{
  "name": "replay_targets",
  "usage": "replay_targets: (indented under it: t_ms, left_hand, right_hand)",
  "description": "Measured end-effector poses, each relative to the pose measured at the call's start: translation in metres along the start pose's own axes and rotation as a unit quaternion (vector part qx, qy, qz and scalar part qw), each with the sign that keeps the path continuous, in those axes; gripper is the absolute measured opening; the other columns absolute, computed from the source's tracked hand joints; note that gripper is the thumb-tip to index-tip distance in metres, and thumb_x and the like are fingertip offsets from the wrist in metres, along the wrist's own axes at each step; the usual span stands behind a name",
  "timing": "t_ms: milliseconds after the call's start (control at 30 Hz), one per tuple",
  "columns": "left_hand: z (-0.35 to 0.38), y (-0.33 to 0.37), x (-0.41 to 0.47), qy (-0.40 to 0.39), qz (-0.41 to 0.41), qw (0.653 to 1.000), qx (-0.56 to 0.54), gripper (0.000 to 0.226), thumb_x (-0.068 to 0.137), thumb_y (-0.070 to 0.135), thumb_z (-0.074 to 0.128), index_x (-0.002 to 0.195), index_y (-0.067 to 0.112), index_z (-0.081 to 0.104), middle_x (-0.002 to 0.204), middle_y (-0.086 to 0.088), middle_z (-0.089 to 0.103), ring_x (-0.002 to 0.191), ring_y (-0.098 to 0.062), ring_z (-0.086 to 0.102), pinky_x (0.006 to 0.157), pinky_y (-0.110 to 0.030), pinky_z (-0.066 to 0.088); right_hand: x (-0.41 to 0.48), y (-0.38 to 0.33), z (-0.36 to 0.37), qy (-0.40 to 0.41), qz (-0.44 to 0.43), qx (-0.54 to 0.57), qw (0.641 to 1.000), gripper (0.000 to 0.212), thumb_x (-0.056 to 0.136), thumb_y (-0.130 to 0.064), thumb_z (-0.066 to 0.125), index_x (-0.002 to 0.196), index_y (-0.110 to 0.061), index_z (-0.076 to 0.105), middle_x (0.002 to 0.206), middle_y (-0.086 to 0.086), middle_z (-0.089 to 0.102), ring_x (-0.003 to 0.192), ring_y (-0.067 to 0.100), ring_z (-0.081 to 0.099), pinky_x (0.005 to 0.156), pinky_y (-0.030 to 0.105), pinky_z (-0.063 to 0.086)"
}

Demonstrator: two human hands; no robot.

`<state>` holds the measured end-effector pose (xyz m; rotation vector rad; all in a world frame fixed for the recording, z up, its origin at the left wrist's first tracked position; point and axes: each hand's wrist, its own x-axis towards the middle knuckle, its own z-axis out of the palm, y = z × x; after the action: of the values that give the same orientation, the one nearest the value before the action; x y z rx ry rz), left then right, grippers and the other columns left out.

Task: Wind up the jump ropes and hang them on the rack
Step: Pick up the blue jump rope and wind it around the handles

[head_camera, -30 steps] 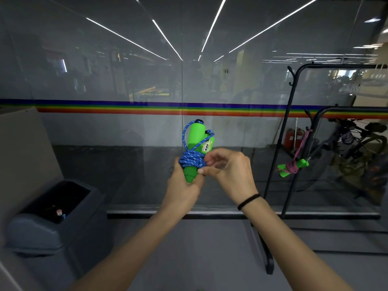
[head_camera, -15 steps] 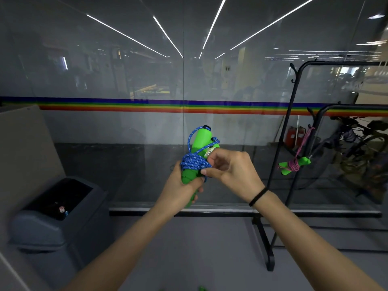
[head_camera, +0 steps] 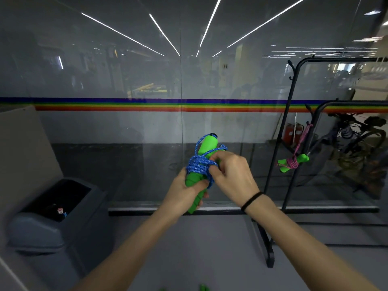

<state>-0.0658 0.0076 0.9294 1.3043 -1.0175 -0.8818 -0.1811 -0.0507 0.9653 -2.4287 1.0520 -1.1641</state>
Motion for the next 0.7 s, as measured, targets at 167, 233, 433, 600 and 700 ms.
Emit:
replay_targets:
  t_ms: [167,233,433,600,700]
  left_hand:
    - [-0.002,-0.006,0.0,-0.008,-0.035,0.999,-0.013,0.023,0.086,0.011,0.061,0.106,0.014,0.05,0.068,-0.012,0.06,0.044,-0.015,0.053,0.044,-0.023,0.043]
    - [-0.007,-0.011,0.0,-0.013,-0.046,0.999,-0.017,0.024,0.086,0.013,0.062,0.107,0.015,0.05,0.067,-0.013,0.062,0.046,-0.018,0.053,0.045,-0.025,0.044]
    - [-0.011,-0.017,0.004,-0.051,-0.079,0.995,-0.037,0.029,0.085,0.015,0.062,0.11,0.011,0.048,0.07,-0.014,0.062,0.047,-0.019,0.053,0.046,-0.025,0.045]
    - [-0.015,-0.016,0.011,-0.063,-0.097,0.992,-0.042,0.025,0.085,0.018,0.063,0.105,0.012,0.049,0.069,-0.013,0.062,0.05,-0.02,0.052,0.047,-0.025,0.046]
    - [-0.019,-0.018,0.01,-0.082,-0.101,0.99,-0.054,0.02,0.085,0.018,0.063,0.1,0.012,0.051,0.069,-0.01,0.063,0.05,-0.018,0.052,0.047,-0.024,0.045]
  right_hand:
    - [0.002,0.006,-0.006,-0.073,0.025,0.042,0.996,0.007,0.076,-0.015,0.069,0.083,-0.016,0.067,0.055,-0.01,0.053,0.053,0.002,0.05,0.061,0.011,0.042]
    - [0.004,0.012,-0.011,-0.134,0.074,0.13,0.98,0.012,0.07,-0.02,0.077,0.079,-0.018,0.068,0.063,-0.003,0.062,0.059,0.0,0.056,0.072,0.017,0.05]
    - [0.002,0.01,-0.011,-0.093,0.053,0.107,0.988,0.007,0.073,-0.019,0.075,0.075,-0.014,0.07,0.077,0.007,0.072,0.072,0.017,0.067,0.078,0.031,0.054]
    - [0.003,0.001,-0.002,-0.008,-0.025,0.022,0.999,0.013,0.078,-0.019,0.069,0.077,-0.008,0.062,0.075,0.007,0.067,0.068,0.02,0.06,0.068,0.029,0.046]
    - [0.005,0.001,-0.001,0.001,-0.037,0.04,0.999,0.011,0.081,-0.014,0.066,0.077,-0.006,0.059,0.069,0.012,0.067,0.064,0.025,0.064,0.067,0.04,0.052]
